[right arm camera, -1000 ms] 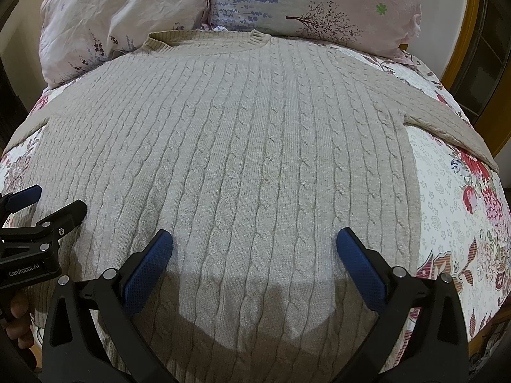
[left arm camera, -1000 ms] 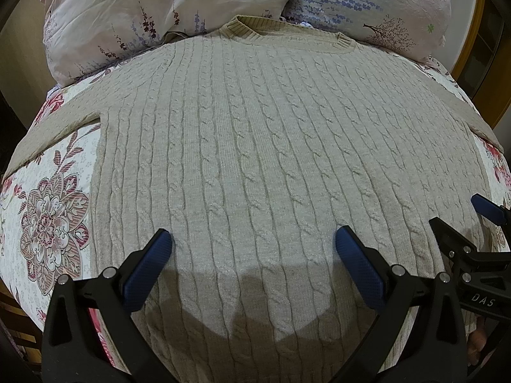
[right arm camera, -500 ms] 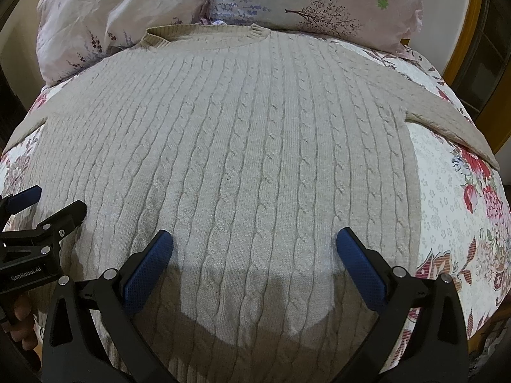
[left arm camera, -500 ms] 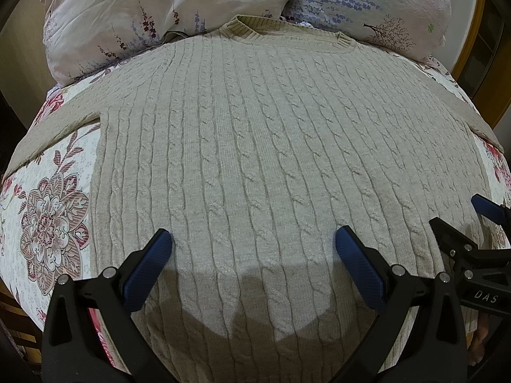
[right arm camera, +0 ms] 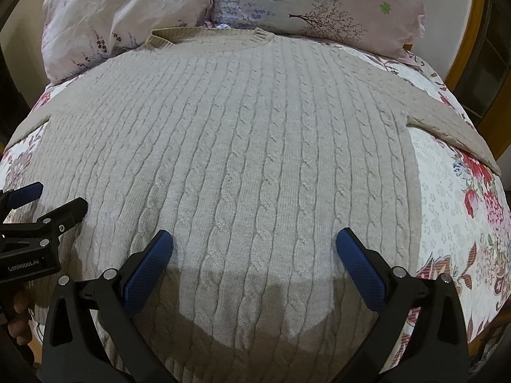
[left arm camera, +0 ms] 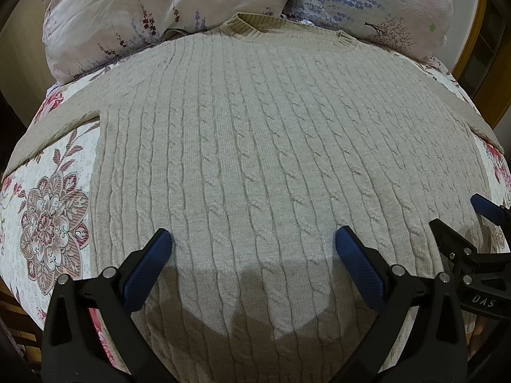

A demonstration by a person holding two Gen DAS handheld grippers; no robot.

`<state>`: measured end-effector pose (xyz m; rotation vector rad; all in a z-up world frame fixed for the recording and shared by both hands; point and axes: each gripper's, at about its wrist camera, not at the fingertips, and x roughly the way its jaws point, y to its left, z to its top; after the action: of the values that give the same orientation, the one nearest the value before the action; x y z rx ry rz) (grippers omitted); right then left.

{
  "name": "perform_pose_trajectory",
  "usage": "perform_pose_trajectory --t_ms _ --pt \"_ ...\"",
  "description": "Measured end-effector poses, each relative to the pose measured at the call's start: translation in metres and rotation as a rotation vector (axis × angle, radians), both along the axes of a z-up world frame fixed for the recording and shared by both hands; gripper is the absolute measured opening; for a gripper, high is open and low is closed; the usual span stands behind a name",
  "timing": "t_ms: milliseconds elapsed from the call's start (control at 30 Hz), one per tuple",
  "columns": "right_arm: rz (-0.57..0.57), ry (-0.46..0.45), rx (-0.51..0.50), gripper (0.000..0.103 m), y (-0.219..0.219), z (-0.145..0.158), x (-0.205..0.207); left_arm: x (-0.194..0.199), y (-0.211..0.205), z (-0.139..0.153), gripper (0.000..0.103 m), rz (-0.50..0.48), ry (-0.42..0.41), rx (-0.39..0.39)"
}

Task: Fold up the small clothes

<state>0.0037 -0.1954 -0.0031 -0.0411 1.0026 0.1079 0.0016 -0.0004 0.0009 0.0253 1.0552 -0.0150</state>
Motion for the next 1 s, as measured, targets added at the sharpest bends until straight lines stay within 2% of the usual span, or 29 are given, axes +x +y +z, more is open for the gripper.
perform_pose_trajectory --t_ms 233,367,467,533,600,700,767,800,833,900,967,1000 --pt "0.049 -0.021 0.01 0.102 -0.002 0.0 -0.006 0.001 0.002 0.0 0.101 -0.013 0.01 -0.001" --pt "0.09 0.004 0.028 0.102 -0.007 0.002 -0.003 -0.002 0.001 -0.001 0.101 -0.017 0.0 0.002" --pt "0.055 0.001 0.135 0.102 -0.032 0.013 0.007 -0.002 0.001 0.0 0.101 -0.019 0.004 0.003" --pt "-0.046 -0.044 0.181 0.102 -0.069 0.024 0.02 -0.001 0.001 0.0 0.101 -0.026 0.012 0.001" --pt "-0.204 -0.094 0.225 0.102 -0.127 0.036 0.039 0.001 0.002 0.001 0.101 -0.031 0.019 -0.006" --pt "-0.51 -0.137 0.33 0.1 -0.24 0.044 0.064 0.003 0.009 0.005 0.101 -0.02 0.008 -0.033" --pt "-0.697 -0.147 0.421 0.081 -0.307 0.04 0.069 0.006 0.018 0.011 0.101 0.013 -0.011 -0.065" --pt "-0.814 -0.14 0.477 0.069 -0.346 0.035 0.071 0.007 0.022 0.013 0.101 0.027 -0.017 -0.083" --pt "-0.886 -0.137 0.507 0.06 -0.368 0.031 0.07 0.01 0.03 0.017 0.101 0.051 -0.027 -0.113" --pt "-1.013 -0.125 0.546 0.05 -0.408 0.019 0.068 0.014 0.048 0.026 0.101 0.107 -0.056 -0.171" --pt "-1.082 -0.104 0.568 0.045 -0.43 0.008 0.069 0.016 0.063 0.034 0.101 0.155 -0.093 -0.21" --pt "-1.115 -0.095 0.6 0.039 -0.44 0.0 0.069 0.017 0.069 0.037 0.101 0.175 -0.105 -0.217"
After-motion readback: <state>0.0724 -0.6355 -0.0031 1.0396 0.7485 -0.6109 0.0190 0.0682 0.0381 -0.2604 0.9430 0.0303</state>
